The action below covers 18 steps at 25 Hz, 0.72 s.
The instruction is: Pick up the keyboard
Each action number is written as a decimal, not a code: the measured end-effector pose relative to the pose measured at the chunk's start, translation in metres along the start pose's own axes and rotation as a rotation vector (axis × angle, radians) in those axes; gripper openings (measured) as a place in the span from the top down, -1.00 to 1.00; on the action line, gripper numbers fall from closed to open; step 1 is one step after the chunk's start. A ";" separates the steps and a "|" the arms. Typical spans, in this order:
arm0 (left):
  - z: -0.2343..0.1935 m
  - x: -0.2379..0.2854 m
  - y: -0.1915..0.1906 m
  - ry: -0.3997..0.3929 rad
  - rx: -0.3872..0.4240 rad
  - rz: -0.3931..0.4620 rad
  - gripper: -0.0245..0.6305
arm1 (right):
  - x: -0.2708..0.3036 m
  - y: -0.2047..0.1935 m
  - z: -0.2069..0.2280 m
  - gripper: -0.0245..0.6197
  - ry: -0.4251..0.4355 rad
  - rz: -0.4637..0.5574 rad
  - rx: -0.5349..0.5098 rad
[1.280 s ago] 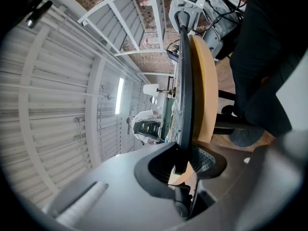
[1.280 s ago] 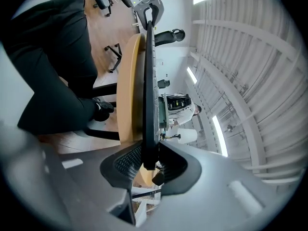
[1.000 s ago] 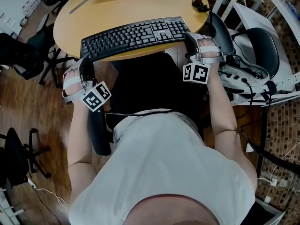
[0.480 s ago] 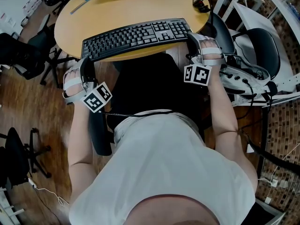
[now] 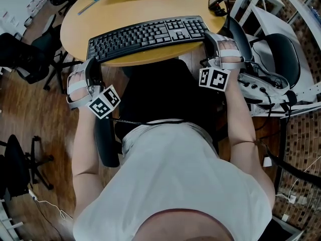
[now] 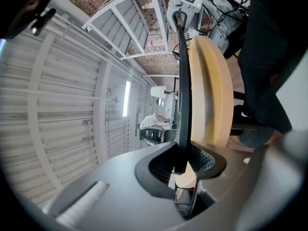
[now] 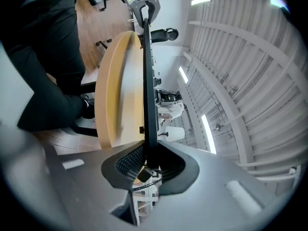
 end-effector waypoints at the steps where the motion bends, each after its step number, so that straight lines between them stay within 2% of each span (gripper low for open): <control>1: -0.003 0.001 0.001 0.006 -0.003 0.001 -0.32 | 0.000 0.000 0.004 0.70 -0.006 0.000 0.000; 18: -0.063 0.011 0.011 0.135 -0.060 0.006 -0.33 | -0.004 0.004 0.069 0.70 -0.134 0.000 0.004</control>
Point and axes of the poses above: the fingertips, and each gripper's own axes: x forward along the fingers, z to its right, y out of its top, the point moved 4 cm from there along -x, backward along the fingers, and after that the axes turned 8 degrees about -z, right-handed, at the moved point
